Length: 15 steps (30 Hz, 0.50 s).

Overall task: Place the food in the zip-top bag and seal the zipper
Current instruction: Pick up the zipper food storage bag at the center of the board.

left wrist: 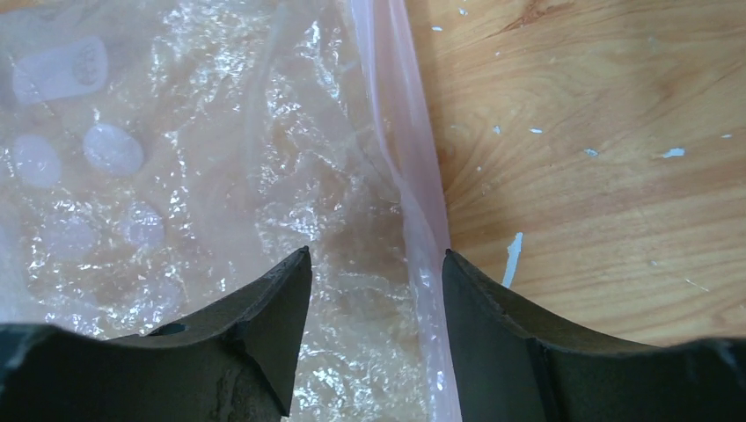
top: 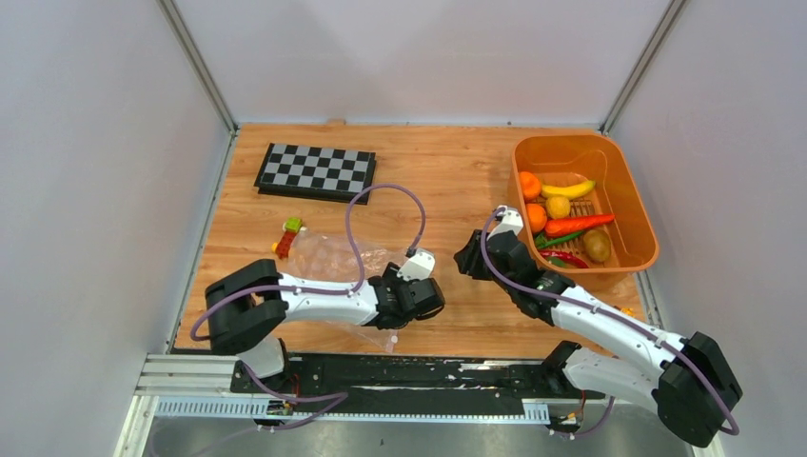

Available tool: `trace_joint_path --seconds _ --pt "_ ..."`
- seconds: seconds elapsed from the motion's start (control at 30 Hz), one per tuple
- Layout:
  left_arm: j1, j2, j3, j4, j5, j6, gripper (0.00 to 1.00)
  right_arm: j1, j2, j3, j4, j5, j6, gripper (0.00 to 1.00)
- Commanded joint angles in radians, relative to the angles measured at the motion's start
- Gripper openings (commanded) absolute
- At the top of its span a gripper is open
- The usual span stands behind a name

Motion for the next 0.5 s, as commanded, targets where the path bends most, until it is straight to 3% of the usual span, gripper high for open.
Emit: trace_joint_path --seconds 0.0,0.2,0.47 --pt "-0.005 0.048 0.058 0.004 -0.042 -0.021 0.65 -0.013 0.008 0.000 0.059 -0.019 0.015 0.39" --pt "-0.011 0.053 0.070 0.010 -0.023 -0.024 0.68 -0.017 0.008 -0.002 0.072 -0.033 0.012 0.39" --pt "-0.012 0.031 0.055 -0.017 -0.079 -0.023 0.47 -0.024 -0.001 -0.007 0.074 -0.049 0.008 0.39"
